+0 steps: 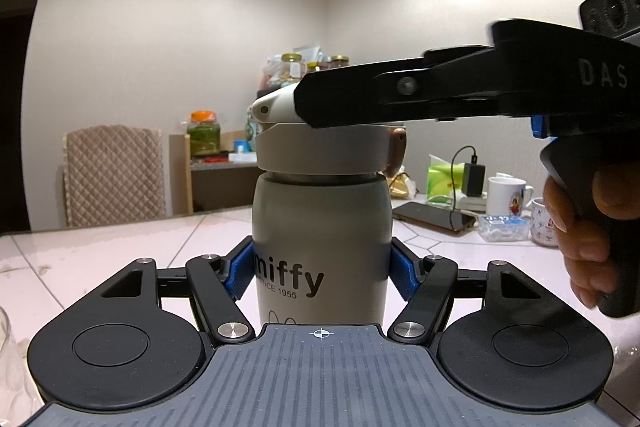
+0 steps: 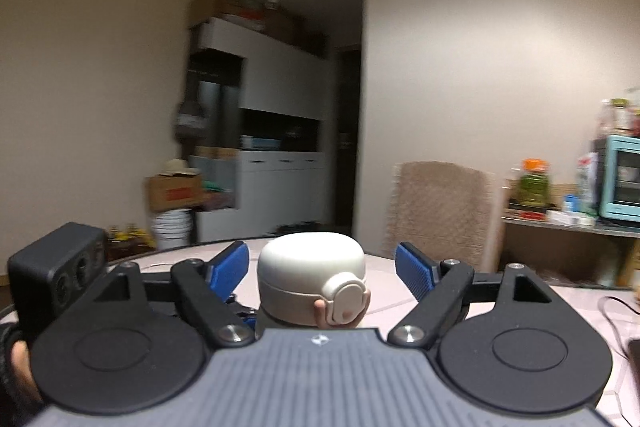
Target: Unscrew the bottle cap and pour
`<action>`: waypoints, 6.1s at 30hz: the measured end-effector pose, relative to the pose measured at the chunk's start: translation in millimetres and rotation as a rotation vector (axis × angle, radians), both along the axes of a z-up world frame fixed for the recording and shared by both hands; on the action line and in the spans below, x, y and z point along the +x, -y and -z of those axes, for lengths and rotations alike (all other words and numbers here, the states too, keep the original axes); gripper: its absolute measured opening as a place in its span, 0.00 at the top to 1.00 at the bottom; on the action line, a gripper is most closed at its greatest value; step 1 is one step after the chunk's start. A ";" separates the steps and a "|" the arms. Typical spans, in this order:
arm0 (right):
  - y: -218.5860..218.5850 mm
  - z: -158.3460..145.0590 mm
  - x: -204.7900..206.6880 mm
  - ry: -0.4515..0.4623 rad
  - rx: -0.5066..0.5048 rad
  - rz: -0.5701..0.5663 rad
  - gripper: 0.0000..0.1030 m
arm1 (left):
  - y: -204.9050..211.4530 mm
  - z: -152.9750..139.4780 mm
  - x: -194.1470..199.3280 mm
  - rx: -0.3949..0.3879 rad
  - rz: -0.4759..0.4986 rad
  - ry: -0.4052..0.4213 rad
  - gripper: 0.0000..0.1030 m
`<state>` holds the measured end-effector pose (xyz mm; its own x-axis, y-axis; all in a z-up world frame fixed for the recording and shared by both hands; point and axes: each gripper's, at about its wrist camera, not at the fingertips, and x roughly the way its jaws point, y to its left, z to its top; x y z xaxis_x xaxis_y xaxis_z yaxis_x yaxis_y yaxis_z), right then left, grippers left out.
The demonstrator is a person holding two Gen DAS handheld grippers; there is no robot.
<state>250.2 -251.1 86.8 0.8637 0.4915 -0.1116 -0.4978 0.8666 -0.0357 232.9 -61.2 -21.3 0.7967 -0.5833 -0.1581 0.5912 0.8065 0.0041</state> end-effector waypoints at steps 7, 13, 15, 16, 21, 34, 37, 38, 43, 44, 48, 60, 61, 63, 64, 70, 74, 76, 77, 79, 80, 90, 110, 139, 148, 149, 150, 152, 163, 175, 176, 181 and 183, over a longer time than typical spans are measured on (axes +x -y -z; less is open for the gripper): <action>-15.9 12.8 -1.0 0.020 -0.018 0.073 0.17 | 0.3 -10.0 27.0 0.000 0.000 -0.001 0.30; -25.7 20.1 3.7 0.022 -0.036 0.107 0.18 | 0.1 -6.5 37.3 -0.001 -0.002 -0.001 0.30; -26.8 22.3 3.9 0.020 -0.038 0.115 0.21 | 0.3 -6.8 40.4 -0.001 -0.002 -0.002 0.30; -27.7 22.9 4.0 0.021 -0.042 0.118 0.23 | 0.3 -6.5 38.8 -0.001 -0.002 -0.001 0.30; -27.8 27.9 4.2 0.015 -0.049 0.115 0.34 | 0.4 -6.9 33.1 0.000 -0.001 -0.001 0.30; -3.3 26.6 14.0 0.018 -0.048 -0.068 0.37 | 5.7 -7.3 46.6 -0.001 0.000 -0.001 0.30; 7.5 24.0 21.3 0.012 -0.053 -0.154 0.37 | 6.7 -7.1 51.6 -0.005 0.000 -0.001 0.30; 11.1 22.6 24.5 0.010 -0.057 -0.186 0.37 | 5.2 -6.9 51.1 -0.005 0.000 0.000 0.30; 28.7 15.1 42.8 -0.016 -0.061 -0.357 0.37 | 3.8 -4.9 49.4 -0.007 -0.001 0.000 0.30; 31.9 13.5 46.7 -0.020 -0.062 -0.393 0.37 | 4.6 -4.5 49.0 -0.006 0.000 0.001 0.30; 37.9 8.8 54.5 -0.024 -0.063 -0.472 0.37 | 6.8 -2.9 52.2 -0.005 -0.001 0.002 0.30; 24.1 0.7 34.3 -0.036 -0.037 -0.366 0.20 | -2.4 -0.9 36.6 -0.002 0.001 0.002 0.30; 21.8 -0.5 30.0 -0.031 -0.034 -0.331 0.20 | -0.6 0.3 44.2 -0.002 0.001 0.002 0.30; 17.4 -2.8 22.9 -0.024 -0.026 -0.260 0.20 | 10.6 6.6 81.3 0.003 0.001 0.007 0.30; 14.7 -3.5 18.9 -0.022 -0.021 -0.211 0.20 | 9.2 5.6 73.2 0.002 0.001 0.005 0.30; 4.2 -3.0 1.9 -0.029 0.046 -0.034 0.19 | 9.0 5.4 65.2 -0.001 0.002 0.003 0.30; -6.5 2.7 3.1 -0.017 0.041 0.048 0.19 | 10.5 4.7 63.1 -0.002 0.002 0.003 0.30; -9.8 6.9 4.3 -0.029 0.043 0.057 0.19 | 9.4 4.1 62.9 -0.002 0.002 0.004 0.30; -10.6 8.9 4.3 -0.029 0.043 0.061 0.19 | 9.6 4.5 62.2 -0.002 0.002 0.003 0.30; -16.1 12.5 4.9 -0.026 0.036 0.084 0.19 | 9.4 4.2 59.6 -0.003 0.001 0.003 0.30; -19.8 13.7 5.6 -0.025 0.032 0.091 0.19 | 10.0 4.8 59.9 -0.003 0.001 0.003 0.30; -34.9 22.8 4.0 -0.023 0.001 0.165 0.20 | 11.5 4.1 64.9 -0.001 0.002 0.003 0.30; -28.1 27.6 -4.1 -0.026 0.010 0.125 0.28 | 19.7 6.8 51.3 0.003 0.001 0.008 0.30; 11.5 5.3 4.3 -0.005 0.002 -0.182 0.12 | 52.4 0.0 32.4 0.003 -0.003 0.011 0.30; -17.3 10.2 -14.1 0.042 -0.012 0.047 0.13 | 52.7 3.3 15.4 0.001 -0.004 0.011 0.30; -18.5 11.6 -12.6 0.040 -0.011 0.054 0.13 | 54.6 2.9 12.9 0.001 -0.005 0.011 0.30; -22.0 12.0 -10.3 0.032 -0.013 0.067 0.13 | 56.4 2.7 11.4 0.001 -0.005 0.011 0.30; -25.4 13.9 -5.7 0.019 -0.011 0.078 0.14 | 53.0 4.2 16.9 0.001 -0.005 0.011 0.30; -37.7 22.6 -6.1 0.031 -0.034 0.140 0.22 | 49.3 7.9 33.3 -0.001 -0.004 0.008 0.30; -31.8 23.8 -1.4 0.003 -0.028 0.093 0.28 | 54.2 4.5 31.0 -0.001 -0.004 0.006 0.30; -29.3 23.6 -0.4 0.002 -0.028 0.074 0.28 | 55.3 3.8 30.1 -0.001 -0.004 0.007 0.30; -14.1 21.0 7.5 -0.013 -0.031 -0.039 0.29 | 51.6 0.5 30.9 -0.002 -0.003 0.006 0.30; -8.9 18.7 11.5 -0.016 -0.037 -0.082 0.29 | 50.8 0.0 30.0 -0.003 -0.003 0.006 0.30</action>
